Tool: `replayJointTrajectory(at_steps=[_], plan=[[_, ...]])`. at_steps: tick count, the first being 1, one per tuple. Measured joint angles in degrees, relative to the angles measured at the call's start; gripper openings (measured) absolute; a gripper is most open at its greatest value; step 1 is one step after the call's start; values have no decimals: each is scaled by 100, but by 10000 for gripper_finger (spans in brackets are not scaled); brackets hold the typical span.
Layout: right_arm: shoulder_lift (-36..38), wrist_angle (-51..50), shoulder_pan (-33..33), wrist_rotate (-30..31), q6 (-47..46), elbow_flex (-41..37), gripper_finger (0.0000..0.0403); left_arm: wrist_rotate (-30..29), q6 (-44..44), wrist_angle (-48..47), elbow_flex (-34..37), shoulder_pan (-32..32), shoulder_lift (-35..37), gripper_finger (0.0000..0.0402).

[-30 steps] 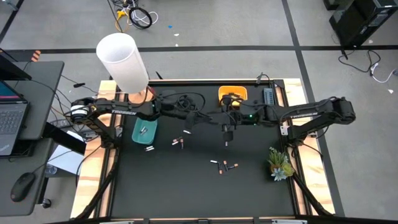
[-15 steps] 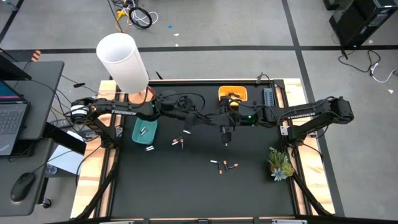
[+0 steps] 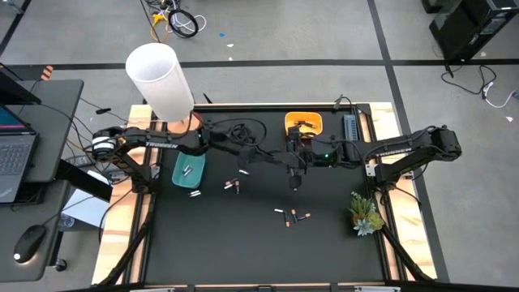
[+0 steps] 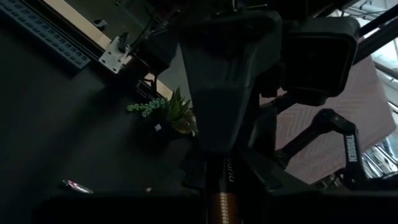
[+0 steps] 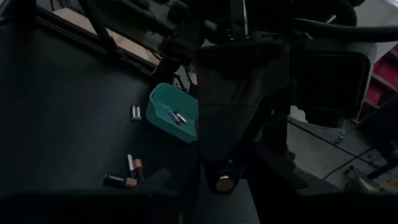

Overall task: Sort batteries
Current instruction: Put the black battery into the yellow bin

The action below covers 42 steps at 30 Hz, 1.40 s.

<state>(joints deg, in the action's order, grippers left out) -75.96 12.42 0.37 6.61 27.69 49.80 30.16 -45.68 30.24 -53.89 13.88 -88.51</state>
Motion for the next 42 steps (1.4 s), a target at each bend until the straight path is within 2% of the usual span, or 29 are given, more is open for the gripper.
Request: replayJointTrajectory(at_steps=[6,10,20,32,42], plan=[[204,-26,43,254,7,-6,130,255,-49,14,0,144,0,55],[286,-153,17,282,289,-6,129,283,-130,138,0,236,0,57],[288,-277,-137,284,299,-8,130,316,-177,330,0,266,0,59],[288,-216,-141,81,299,-8,128,320,-259,339,0,264,0,59],[172,-92,-171,-85,297,-6,107,349,-283,309,2,253,0,60]])
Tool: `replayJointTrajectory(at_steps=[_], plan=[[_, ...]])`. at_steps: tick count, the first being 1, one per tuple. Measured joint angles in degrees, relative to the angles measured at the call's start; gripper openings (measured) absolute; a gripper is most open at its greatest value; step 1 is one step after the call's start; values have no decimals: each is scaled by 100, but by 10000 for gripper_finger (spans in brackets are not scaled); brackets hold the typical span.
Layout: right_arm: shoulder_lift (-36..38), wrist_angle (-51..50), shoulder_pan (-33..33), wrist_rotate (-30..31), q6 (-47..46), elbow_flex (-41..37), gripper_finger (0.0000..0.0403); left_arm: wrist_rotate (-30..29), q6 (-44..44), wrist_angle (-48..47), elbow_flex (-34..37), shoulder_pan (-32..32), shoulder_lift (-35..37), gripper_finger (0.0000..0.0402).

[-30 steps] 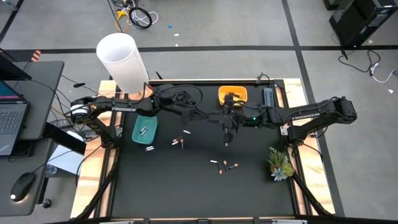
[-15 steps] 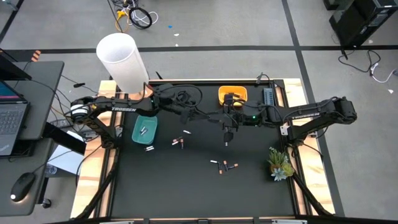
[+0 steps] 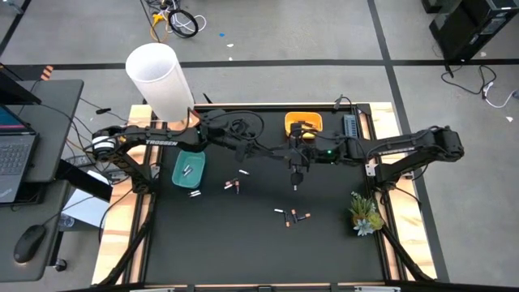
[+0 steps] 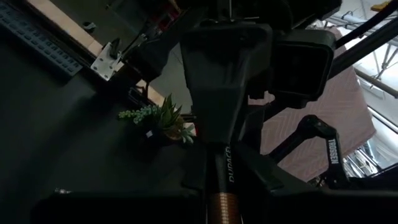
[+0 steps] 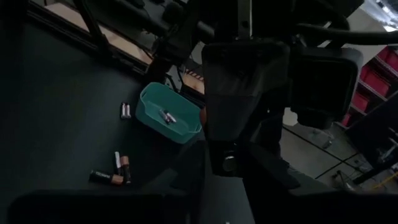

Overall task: Sort batteries
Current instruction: Put the black battery into the yellow bin

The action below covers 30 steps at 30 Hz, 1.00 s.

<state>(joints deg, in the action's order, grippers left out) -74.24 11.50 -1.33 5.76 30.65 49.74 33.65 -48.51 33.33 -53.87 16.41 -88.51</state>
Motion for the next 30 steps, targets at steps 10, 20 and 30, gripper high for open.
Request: replayJointTrajectory(at_steps=[10,20,30], plan=[[-174,328,-1,-73,-20,4,99,61,0,6,4,-5,0,60],[-257,299,-3,-87,-94,4,66,94,-11,-60,9,-5,0,60],[-246,265,-8,-86,-116,4,57,49,-156,-30,9,-5,0,83]])
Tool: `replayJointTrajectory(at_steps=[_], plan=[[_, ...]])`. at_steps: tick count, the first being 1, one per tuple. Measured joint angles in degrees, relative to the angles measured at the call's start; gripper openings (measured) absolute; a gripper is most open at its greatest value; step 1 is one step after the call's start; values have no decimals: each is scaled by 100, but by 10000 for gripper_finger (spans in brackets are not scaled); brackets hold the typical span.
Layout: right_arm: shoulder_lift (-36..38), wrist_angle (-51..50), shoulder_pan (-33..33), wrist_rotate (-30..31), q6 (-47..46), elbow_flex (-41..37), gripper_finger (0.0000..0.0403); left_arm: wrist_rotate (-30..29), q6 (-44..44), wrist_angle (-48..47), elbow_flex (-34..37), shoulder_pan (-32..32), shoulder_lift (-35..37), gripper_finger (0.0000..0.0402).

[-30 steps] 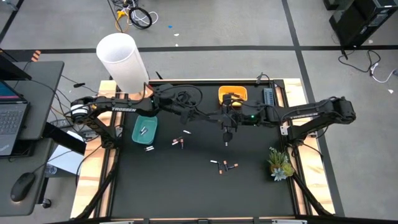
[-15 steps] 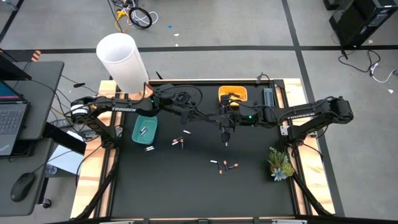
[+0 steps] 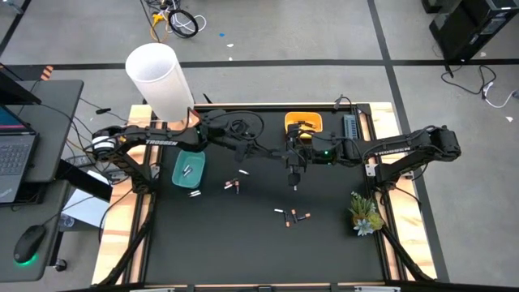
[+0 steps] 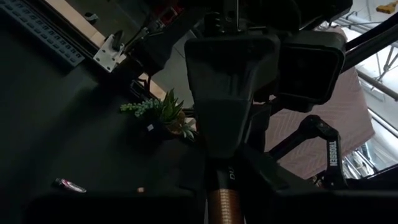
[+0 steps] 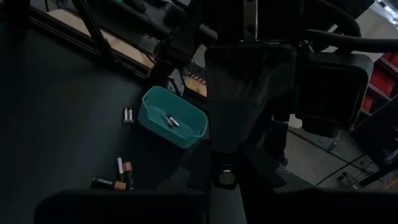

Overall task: Sort batteries
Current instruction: Put the black battery into the yellow bin

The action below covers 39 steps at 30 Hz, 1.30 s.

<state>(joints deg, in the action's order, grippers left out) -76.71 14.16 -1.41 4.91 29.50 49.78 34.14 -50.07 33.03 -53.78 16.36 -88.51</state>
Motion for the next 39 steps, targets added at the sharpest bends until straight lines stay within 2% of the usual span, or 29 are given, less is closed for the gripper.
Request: replayJointTrajectory(at_steps=[6,10,18,26,32,39], plan=[[-9,-40,0,0,-10,4,57,-30,-124,54,-2,-7,0,166],[-13,-73,0,-5,-12,4,57,-38,-125,82,-16,16,0,191],[225,-382,4,249,-280,-9,57,-38,-119,-110,-24,52,0,194],[862,-1665,-207,858,-572,-7,57,-242,3,-335,-22,63,2,195],[1195,-2441,-757,1392,-1244,-4,57,-369,9,-543,-22,52,4,195],[814,-3797,-1883,1473,-2795,-7,57,-646,-146,-548,-22,41,4,191]])
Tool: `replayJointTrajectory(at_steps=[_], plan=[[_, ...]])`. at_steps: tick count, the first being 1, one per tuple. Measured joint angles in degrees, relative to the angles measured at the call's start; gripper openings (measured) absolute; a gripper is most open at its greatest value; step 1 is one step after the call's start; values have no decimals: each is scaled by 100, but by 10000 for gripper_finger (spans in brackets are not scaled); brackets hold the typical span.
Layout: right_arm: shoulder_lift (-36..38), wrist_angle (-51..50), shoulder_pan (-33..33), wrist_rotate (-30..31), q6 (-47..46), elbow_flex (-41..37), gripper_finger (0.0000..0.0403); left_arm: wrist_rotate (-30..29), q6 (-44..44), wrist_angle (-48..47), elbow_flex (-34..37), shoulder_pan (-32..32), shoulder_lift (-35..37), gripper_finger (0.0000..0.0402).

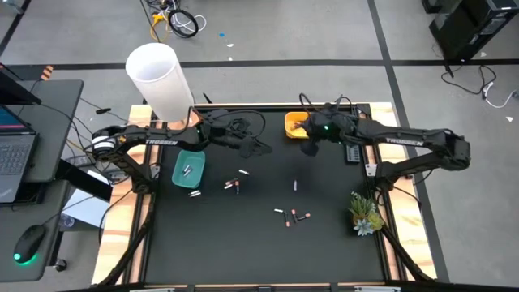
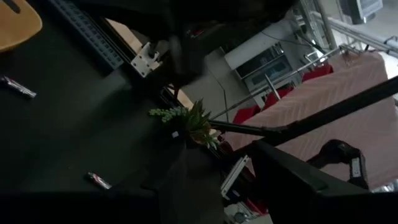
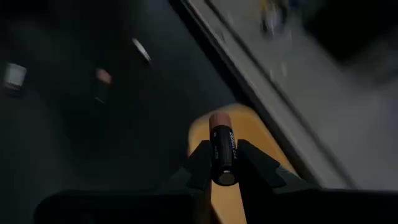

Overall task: Sort batteries
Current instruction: Put the black battery into the yellow bin, then put the silver battery into the green bin

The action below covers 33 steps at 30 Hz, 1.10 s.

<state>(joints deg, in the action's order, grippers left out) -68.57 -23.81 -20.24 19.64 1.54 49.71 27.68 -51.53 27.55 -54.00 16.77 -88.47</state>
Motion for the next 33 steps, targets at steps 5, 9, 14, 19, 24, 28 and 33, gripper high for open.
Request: replayJointTrajectory(at_steps=[5,9,14,19,24,28,33], plan=[[-383,-205,-649,-299,-746,0,57,-22,-129,2,2,-68,0,188],[-680,-309,-1017,-532,-1256,0,57,-22,-142,2,7,-155,0,188],[-991,-364,-1316,-674,-1476,0,76,-111,-135,0,11,-232,0,188],[-1179,-316,-1480,-682,-1475,0,108,-151,-131,-7,11,-245,0,188],[-1166,-320,-1516,-687,-1361,0,118,-154,23,-12,11,-245,0,188],[-929,-389,-1495,-846,-1380,0,118,-401,381,-292,11,-267,0,186],[-421,-414,-1314,-1443,-1454,0,118,-909,914,-1069,13,-429,0,173]])
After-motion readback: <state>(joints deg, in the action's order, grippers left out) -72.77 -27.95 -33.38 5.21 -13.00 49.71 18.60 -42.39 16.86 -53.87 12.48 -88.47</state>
